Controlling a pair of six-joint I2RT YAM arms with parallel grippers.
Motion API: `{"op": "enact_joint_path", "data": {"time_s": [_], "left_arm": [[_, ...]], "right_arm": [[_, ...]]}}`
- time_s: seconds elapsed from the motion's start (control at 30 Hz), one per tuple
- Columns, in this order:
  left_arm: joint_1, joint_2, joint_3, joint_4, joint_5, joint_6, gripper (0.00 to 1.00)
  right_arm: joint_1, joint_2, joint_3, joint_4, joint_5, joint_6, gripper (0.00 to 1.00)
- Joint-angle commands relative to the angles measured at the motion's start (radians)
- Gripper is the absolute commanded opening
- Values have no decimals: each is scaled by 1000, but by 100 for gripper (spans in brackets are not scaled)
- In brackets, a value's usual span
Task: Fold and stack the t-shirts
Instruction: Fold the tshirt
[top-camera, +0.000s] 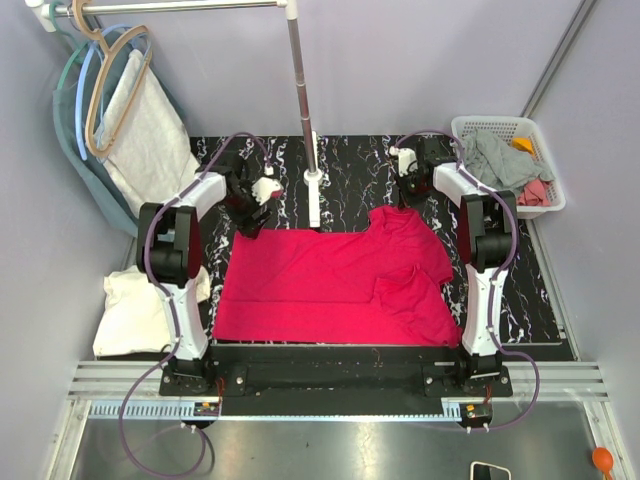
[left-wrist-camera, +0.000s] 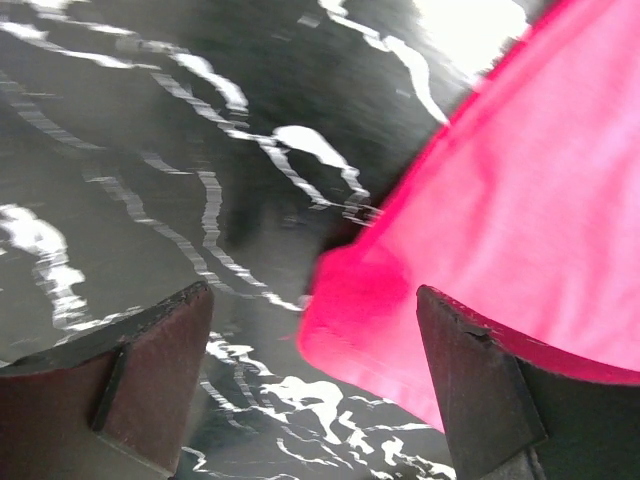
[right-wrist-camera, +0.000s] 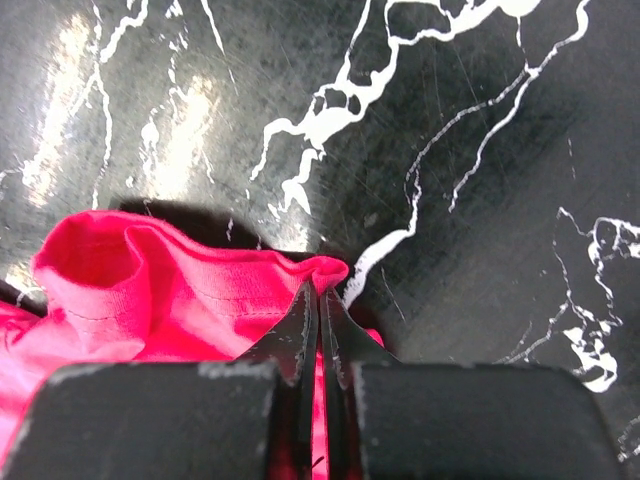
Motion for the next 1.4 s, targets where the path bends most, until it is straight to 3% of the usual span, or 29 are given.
{"op": "enact_joint_path", "data": {"time_s": [0.0,0.47,0.63,0.83,1.03,1.17,1.37], "left_arm": [[1,39,55,-128,60,70,83],[22,157,215,-247,70,94,73],[21,141,170,-264,69,103,53],[19,127,101,-264,55,108,44],[16,144,118,-261,35,88,26],[12,136,142,-258,31,53,0],[-14,93,181,-231,-31,-25,0]], "right_arm": [[8,-67,-15,-37,36,-32,0],[9,-94,-71,-38,28,-46,0],[8,-94,-73,-37,42,-56,0],[9,-93,-62,-34,51,-58,0],[11,-100,-64,-37,58,-59,0],[9,-116,-76,-37,75,-67,0],[11,-174,-84,-40,92,-76,0]]}}
